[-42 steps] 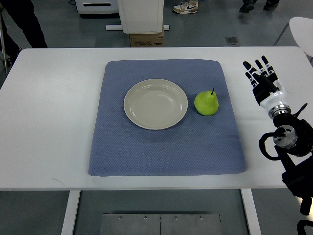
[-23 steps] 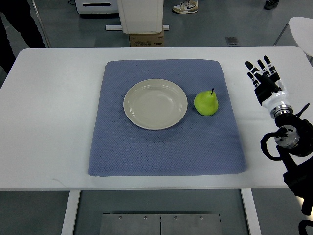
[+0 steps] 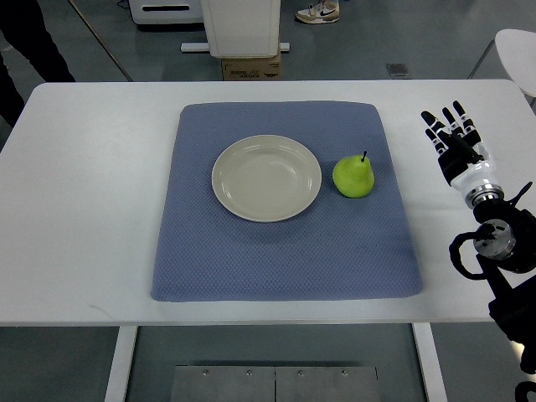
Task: Place pear on plate with right hand
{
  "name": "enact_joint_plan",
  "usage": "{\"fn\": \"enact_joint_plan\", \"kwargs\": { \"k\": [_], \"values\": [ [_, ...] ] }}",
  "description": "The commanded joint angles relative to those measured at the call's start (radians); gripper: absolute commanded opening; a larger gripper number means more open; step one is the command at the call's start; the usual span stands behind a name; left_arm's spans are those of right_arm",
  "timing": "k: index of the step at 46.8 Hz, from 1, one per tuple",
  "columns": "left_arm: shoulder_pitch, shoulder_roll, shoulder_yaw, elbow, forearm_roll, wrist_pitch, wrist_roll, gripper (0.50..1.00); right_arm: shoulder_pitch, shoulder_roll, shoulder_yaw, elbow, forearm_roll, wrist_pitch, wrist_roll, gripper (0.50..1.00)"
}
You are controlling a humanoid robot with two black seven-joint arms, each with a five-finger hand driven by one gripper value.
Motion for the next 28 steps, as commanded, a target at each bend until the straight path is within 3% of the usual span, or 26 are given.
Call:
{"fn": "enact_joint_plan", "kwargs": {
  "k": [1,14,28],
  "values": [
    [0.0,0.0,0.0,0.001,0.0,0.0,0.0,1.0,0.002,-0.002,-0.008,0.001,0.001,0.002,0.006,1.0],
    [0.0,0.0,0.0,0.001,0.0,0.0,0.0,1.0,0.0,-0.038,-0.078,0.001,0.009,0.005,0.065,1.0],
    [0.0,0.0,0.0,0.001,0.0,0.0,0.0,1.0,0.0,-0.063,-0.088,0.003,0.011,0.037,0.068,1.0]
  ]
}}
